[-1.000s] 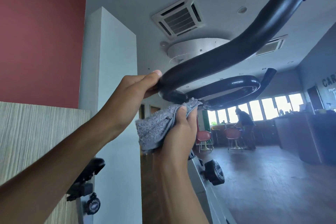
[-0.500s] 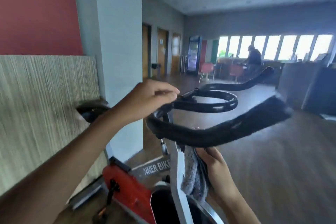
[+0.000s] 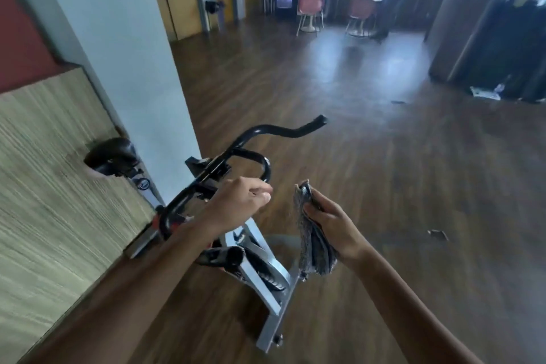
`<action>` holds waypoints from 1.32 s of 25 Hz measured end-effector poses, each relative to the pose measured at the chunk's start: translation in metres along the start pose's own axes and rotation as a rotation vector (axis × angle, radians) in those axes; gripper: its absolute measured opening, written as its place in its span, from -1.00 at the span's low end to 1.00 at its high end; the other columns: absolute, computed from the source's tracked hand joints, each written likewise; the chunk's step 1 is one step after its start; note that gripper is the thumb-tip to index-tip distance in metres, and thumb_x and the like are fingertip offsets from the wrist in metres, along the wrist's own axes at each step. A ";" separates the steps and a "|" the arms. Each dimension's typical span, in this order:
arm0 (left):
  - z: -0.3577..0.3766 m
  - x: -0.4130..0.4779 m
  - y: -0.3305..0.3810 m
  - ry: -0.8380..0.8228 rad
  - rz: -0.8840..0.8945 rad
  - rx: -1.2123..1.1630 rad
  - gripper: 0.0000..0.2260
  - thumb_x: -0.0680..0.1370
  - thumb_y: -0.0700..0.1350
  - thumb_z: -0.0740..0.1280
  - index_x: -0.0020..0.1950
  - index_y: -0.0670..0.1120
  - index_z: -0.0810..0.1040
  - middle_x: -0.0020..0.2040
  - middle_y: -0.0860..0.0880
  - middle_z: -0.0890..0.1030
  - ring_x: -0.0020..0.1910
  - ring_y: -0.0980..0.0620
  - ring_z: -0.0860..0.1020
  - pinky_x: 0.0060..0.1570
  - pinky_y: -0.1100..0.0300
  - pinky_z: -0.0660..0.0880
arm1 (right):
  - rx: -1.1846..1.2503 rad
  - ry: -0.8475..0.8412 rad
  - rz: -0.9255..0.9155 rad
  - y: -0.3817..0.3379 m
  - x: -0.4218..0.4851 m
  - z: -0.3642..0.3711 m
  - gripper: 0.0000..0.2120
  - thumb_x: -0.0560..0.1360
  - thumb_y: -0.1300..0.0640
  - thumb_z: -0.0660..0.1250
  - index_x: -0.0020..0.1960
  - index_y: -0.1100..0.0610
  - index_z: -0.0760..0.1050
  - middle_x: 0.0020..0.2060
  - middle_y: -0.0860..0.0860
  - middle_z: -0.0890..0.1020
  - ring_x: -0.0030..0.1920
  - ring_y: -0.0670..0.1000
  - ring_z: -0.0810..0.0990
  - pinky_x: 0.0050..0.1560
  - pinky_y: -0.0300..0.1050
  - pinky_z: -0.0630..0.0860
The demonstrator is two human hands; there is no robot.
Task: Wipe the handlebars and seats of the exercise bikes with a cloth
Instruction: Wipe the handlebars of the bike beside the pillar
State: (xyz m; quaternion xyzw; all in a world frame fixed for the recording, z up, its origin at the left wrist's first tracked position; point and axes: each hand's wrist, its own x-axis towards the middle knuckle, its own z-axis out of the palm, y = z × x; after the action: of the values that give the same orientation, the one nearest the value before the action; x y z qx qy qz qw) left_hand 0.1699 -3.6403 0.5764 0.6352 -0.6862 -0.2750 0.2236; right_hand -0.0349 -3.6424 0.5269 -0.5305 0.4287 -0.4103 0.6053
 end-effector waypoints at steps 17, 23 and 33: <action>0.128 0.115 0.178 -0.126 0.245 0.045 -0.81 0.60 -0.06 0.33 0.19 0.00 0.64 0.07 0.04 0.69 0.01 0.14 0.63 0.04 0.16 0.60 | -0.042 0.337 0.029 -0.059 -0.022 -0.235 -0.67 0.65 0.29 0.17 0.33 0.04 0.52 -0.17 -0.05 0.54 -0.12 -0.04 0.46 -0.05 -0.15 0.43; 0.131 0.199 0.185 0.089 0.276 -0.048 -0.82 0.59 -0.21 0.34 0.16 -0.13 0.66 0.06 -0.01 0.69 -0.13 0.25 0.57 -0.12 0.60 0.40 | -0.077 0.236 -0.004 -0.060 0.093 -0.261 -0.68 0.65 0.29 0.17 0.24 -0.02 0.55 -0.19 -0.04 0.50 -0.16 -0.05 0.41 -0.09 -0.13 0.39; 0.111 0.272 0.132 0.797 -0.244 -0.232 -0.81 0.59 -0.15 0.32 0.17 -0.03 0.62 -0.01 0.07 0.57 -0.01 0.14 0.56 -0.03 0.29 0.50 | -0.108 -0.251 0.089 -0.058 0.300 -0.238 -0.62 0.65 0.26 0.20 0.41 -0.04 0.44 -0.10 -0.13 0.62 -0.09 -0.10 0.54 0.00 -0.10 0.51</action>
State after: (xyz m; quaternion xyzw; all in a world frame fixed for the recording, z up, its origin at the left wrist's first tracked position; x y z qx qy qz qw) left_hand -0.0270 -3.8953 0.5688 0.7391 -0.4305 -0.1079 0.5067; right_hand -0.1754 -4.0029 0.5428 -0.5900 0.3943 -0.2898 0.6422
